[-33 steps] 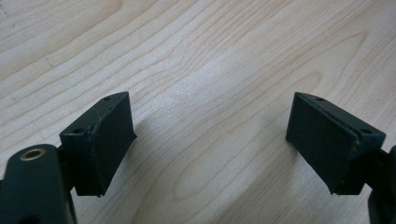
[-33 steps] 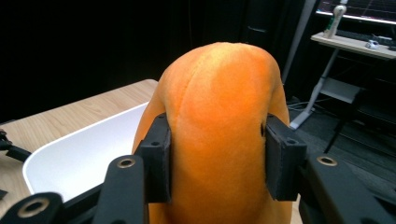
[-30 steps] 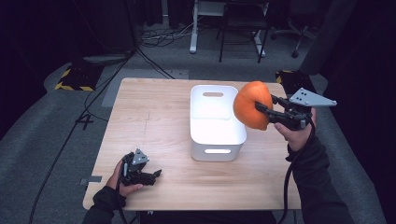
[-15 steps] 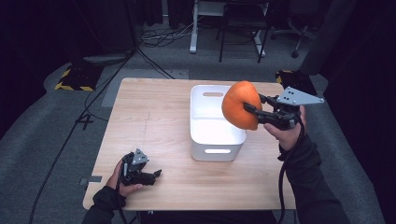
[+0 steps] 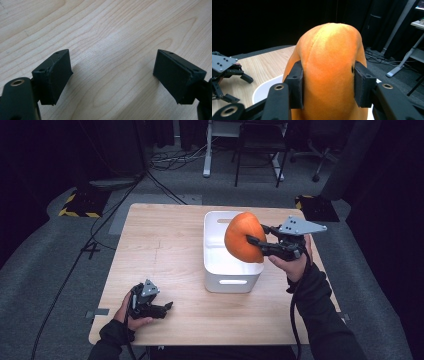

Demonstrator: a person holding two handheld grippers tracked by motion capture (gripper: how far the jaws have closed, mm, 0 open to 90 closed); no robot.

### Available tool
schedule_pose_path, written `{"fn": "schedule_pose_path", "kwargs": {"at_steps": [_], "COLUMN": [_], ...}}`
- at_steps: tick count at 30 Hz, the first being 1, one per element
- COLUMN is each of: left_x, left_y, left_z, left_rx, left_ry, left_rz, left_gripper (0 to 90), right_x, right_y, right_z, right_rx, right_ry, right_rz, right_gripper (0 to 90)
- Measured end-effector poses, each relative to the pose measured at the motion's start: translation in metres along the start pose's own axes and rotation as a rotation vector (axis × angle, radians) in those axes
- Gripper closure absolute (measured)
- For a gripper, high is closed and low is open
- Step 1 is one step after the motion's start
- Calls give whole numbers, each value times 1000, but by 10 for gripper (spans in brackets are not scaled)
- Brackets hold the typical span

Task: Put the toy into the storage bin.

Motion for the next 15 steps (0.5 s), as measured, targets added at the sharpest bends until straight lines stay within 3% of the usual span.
{"fn": "schedule_pose_path", "kwargs": {"at_steps": [15], "left_x": [0], "left_y": [0], "left_z": [0], "left_rx": [0], "left_ry": [2], "left_rz": [-4], "left_gripper": [153], "right_x": [-17], "right_y": [-19], "right_z": [10], "right_rx": [34], "right_ry": [65], "right_rz": [59], "right_gripper": [499]}}
Point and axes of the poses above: each handheld gripper's, and its own axes: x roughly backward along the jaws, y roughly out of its top, z roughly to its left, the point moved 5 cm from there along -x, roughly forward along the jaws, and after that the axes turned 11 degrees about x, right-handed, at the moved point
